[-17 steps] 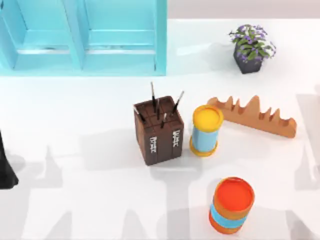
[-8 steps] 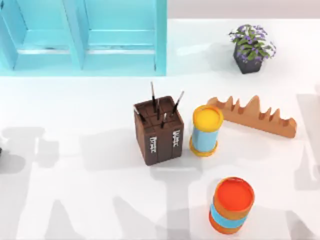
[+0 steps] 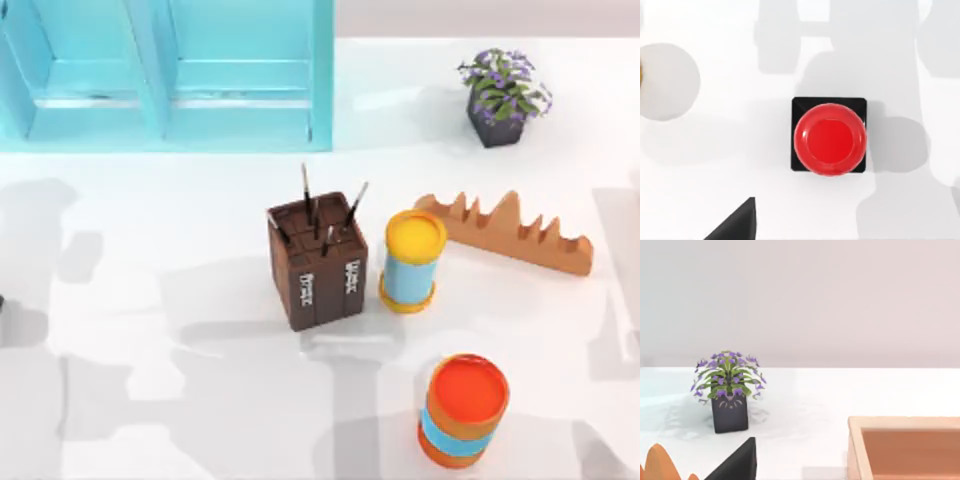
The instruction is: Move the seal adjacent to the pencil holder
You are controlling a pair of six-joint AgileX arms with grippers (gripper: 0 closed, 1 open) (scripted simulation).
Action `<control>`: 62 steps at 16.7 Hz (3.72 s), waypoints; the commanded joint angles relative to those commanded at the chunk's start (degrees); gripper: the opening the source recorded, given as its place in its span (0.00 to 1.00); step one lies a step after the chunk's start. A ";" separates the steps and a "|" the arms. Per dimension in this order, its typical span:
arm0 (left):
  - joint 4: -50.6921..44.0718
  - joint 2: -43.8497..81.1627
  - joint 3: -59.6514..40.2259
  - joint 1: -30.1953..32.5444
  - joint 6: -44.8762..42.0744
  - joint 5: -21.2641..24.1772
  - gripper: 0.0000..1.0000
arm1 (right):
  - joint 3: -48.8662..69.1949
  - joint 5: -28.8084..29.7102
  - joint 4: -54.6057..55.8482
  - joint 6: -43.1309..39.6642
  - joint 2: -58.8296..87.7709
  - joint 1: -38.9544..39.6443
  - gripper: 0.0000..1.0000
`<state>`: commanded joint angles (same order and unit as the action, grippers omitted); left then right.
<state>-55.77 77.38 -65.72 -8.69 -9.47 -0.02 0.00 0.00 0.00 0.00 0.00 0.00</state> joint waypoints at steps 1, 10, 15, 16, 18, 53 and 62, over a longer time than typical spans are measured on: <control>-2.92 4.04 -3.42 -0.43 -0.52 0.01 1.00 | 0.00 0.00 0.00 0.00 0.00 0.00 1.00; -18.31 25.33 -21.11 -2.67 -3.24 0.06 1.00 | 0.00 0.00 0.00 0.00 0.00 0.00 1.00; -18.24 25.24 -21.01 -2.37 -3.20 0.05 1.00 | 0.00 0.00 0.00 0.00 0.00 0.00 1.00; -18.06 25.28 -20.84 -2.39 -3.18 0.05 1.00 | 0.00 0.00 0.00 0.00 0.00 0.00 1.00; -15.99 25.74 -18.93 -2.51 -3.13 0.05 1.00 | 0.00 0.00 0.00 0.00 0.00 0.00 1.00; 3.60 30.29 -4.16 -2.76 -3.57 0.08 0.00 | 0.00 0.00 0.00 0.00 0.00 0.00 1.00; -17.77 27.90 -21.45 13.00 12.20 0.10 0.00 | 0.00 0.00 0.00 0.00 0.00 0.00 1.00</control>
<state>-73.54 105.29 -87.17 4.31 2.73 0.08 0.00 0.00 0.00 0.00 0.00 0.00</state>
